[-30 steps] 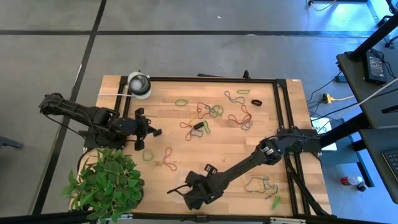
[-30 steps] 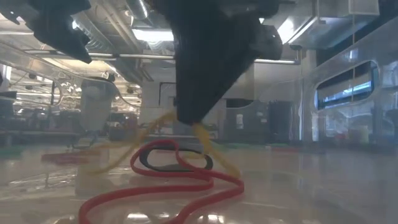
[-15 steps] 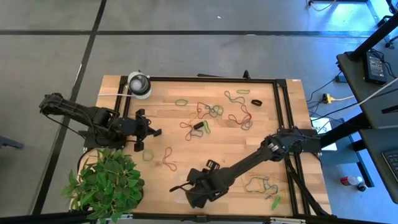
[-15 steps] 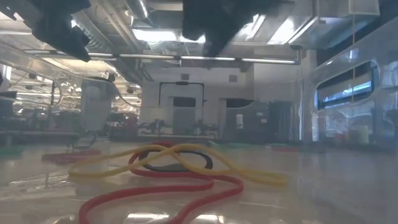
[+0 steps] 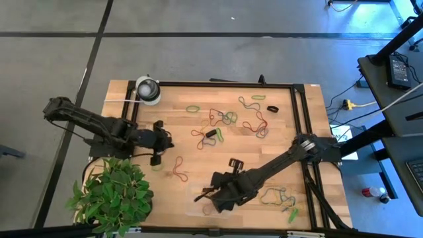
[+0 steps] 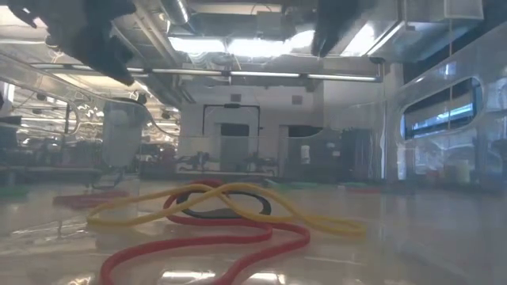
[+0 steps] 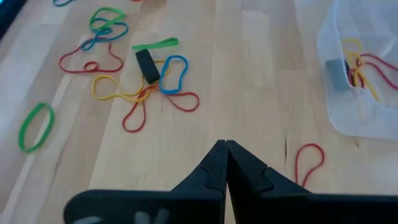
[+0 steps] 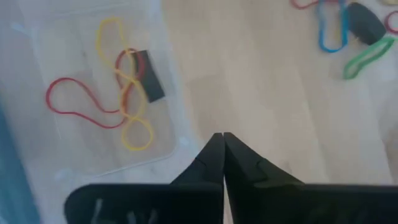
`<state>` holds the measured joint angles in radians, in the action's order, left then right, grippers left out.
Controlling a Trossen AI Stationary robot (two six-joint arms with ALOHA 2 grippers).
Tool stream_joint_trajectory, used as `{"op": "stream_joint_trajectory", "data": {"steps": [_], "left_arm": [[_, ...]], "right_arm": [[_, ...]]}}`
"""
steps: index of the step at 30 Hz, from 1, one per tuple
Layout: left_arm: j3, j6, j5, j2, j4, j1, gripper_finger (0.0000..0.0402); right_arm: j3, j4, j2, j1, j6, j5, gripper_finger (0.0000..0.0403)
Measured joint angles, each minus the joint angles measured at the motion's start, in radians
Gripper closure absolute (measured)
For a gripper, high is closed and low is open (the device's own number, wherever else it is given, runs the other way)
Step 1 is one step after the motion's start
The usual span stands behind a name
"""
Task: Pick and place rubber bands into bin
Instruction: Put the black rubber band into the transparent bin
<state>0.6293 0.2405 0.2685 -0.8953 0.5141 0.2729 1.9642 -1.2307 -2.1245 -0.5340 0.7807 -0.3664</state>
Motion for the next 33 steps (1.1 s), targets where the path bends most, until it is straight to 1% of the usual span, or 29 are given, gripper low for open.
{"op": "stream_joint_trajectory", "data": {"steps": [6,9,12,16,20,23,28,31,33], "left_arm": [[0.084,-0.011,0.048,-0.169,-0.025,-0.001,0.0400],[0.139,-0.026,0.063,-0.259,-0.024,-0.016,0.0399],[0.204,-0.004,0.075,-0.342,-0.025,-0.044,0.0399],[0.294,0.008,0.081,-0.437,-0.024,-0.094,0.0399],[0.395,0.011,0.080,-0.528,-0.024,-0.158,0.0393],[0.479,0.011,0.078,-0.606,-0.020,-0.210,0.0378],[0.614,0.023,0.028,-0.741,-0.014,-0.301,0.0331],[0.680,0.078,0.016,-0.826,-0.006,-0.351,0.0299],[0.714,0.086,0.000,-0.878,0.021,-0.375,0.0280]], "right_arm": [[-0.517,0.413,0.324,0.000,-0.001,-0.003,0.0400],[-0.752,0.580,0.483,0.000,-0.003,-0.002,0.0399],[-0.954,0.716,0.642,0.000,-0.006,-0.002,0.0399],[-1.180,0.835,0.839,0.000,-0.035,0.001,0.0399],[-1.356,0.915,1.017,0.000,-0.080,0.001,0.0398],[-1.462,0.952,1.132,0.001,-0.095,0.002,0.0398],[-1.593,1.039,1.268,0.002,-0.099,0.002,0.0398],[-1.643,1.075,1.322,0.002,-0.106,0.003,0.0398],[-1.661,1.090,1.345,0.002,-0.105,0.003,0.0398]]}}
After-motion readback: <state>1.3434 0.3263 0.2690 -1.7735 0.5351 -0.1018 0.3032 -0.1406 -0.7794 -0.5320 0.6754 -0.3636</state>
